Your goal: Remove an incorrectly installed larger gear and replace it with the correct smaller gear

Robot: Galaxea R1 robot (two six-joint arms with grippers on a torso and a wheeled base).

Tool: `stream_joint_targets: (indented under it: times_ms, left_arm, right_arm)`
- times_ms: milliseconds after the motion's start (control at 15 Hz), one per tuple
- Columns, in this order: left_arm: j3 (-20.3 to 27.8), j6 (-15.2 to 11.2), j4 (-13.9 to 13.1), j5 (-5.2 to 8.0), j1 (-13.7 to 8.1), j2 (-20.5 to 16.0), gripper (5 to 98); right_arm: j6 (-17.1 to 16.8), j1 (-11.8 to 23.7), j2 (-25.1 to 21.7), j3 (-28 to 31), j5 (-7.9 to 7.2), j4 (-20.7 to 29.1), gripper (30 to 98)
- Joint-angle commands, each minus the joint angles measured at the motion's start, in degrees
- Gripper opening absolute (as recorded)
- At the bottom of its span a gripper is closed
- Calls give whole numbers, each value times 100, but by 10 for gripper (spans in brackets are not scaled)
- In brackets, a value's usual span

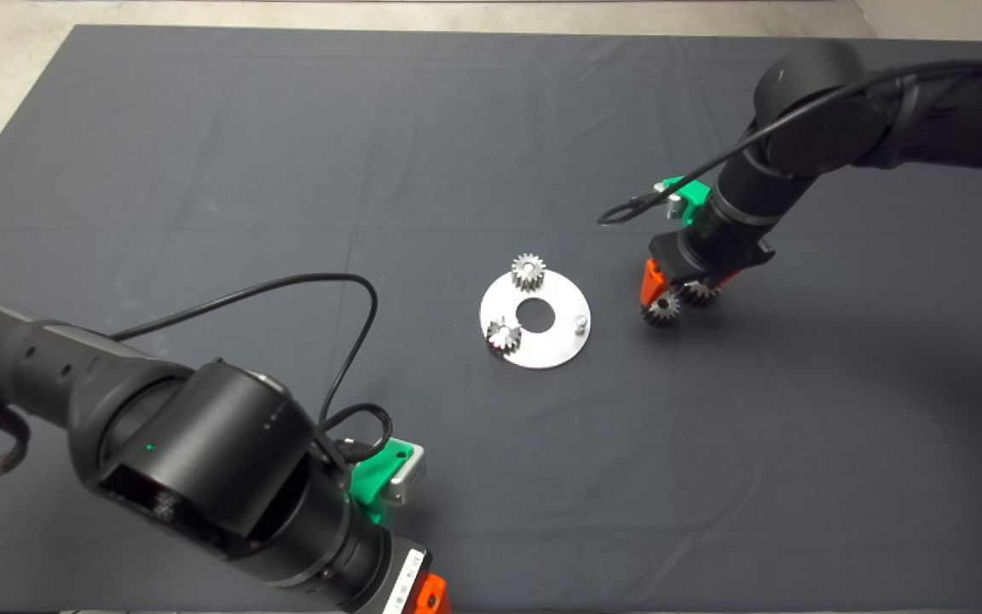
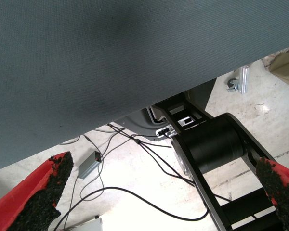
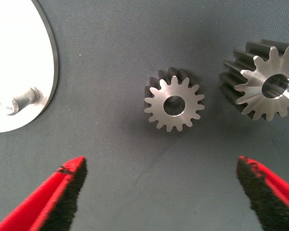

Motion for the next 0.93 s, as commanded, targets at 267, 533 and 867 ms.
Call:
stream_joint_targets:
  times_ms: [267, 533, 867]
  left_arm:
    - [-115, 5, -55, 31, -87, -41, 977]
    - [-227, -13, -38, 31, -87, -32, 977]
    - [-379, -13, 37, 23, -87, -40, 977]
  right_arm:
    - [75, -23, 118, -143, -507, -67, 886]
    - [74, -193, 103, -152, -507, -377, 887]
    - [-25, -564, 166, -420, -498, -1052, 887]
